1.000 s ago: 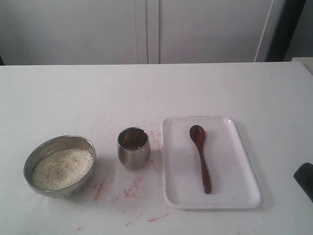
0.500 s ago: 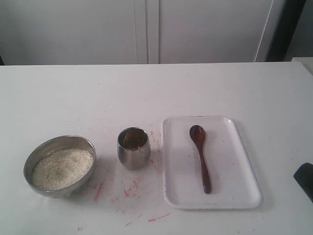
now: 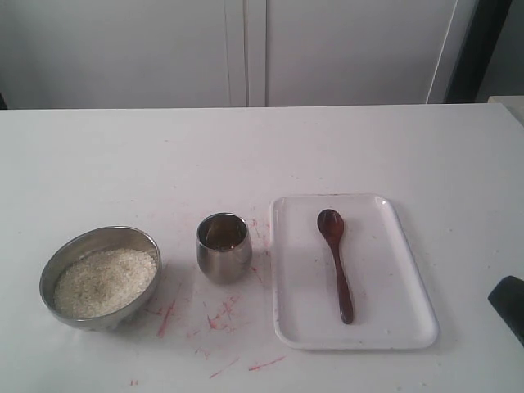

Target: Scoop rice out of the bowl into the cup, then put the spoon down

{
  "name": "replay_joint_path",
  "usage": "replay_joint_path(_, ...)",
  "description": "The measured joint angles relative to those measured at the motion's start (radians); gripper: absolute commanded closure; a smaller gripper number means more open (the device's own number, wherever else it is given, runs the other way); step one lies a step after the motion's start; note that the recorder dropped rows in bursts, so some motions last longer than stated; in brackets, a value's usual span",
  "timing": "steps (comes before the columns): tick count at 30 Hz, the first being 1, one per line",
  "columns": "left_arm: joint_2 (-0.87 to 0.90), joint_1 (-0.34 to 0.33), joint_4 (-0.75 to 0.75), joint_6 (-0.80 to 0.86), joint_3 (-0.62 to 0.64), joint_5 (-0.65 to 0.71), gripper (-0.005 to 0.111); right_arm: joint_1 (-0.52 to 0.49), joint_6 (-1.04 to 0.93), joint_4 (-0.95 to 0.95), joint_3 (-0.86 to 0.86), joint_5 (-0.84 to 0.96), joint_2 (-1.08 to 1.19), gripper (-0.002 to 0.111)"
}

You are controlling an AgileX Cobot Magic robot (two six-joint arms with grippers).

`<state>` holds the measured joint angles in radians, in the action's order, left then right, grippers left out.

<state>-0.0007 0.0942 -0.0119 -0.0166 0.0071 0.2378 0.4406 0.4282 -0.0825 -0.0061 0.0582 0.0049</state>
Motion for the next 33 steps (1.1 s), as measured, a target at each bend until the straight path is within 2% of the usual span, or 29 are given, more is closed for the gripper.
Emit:
replay_joint_path(4, 0.0, 0.0, 0.0, 0.0, 0.0, 0.0, 0.092, 0.0, -0.278, 0.115, 0.0, 0.048, 0.0, 0.108)
replay_joint_path(7, 0.0, 0.0, 0.0, 0.0, 0.0, 0.0, 0.092, -0.003, -0.398, 0.129, 0.0, 0.1, 0.0, 0.108)
replay_joint_path(11, 0.0, 0.0, 0.0, 0.0, 0.0, 0.0, 0.092, -0.025, -0.46, 0.126, 0.0, 0.141, 0.0, 0.108)
replay_joint_path(20, 0.0, 0.0, 0.0, 0.0, 0.0, 0.0, 0.092, -0.033, -0.467, 0.052, 0.0, 0.195, 0.0, 0.108)
replay_joint_path(33, 0.0, 0.0, 0.0, 0.0, 0.0, 0.0, 0.092, -0.332, -0.467, 0.047, 0.0, 0.231, 0.0, 0.108)
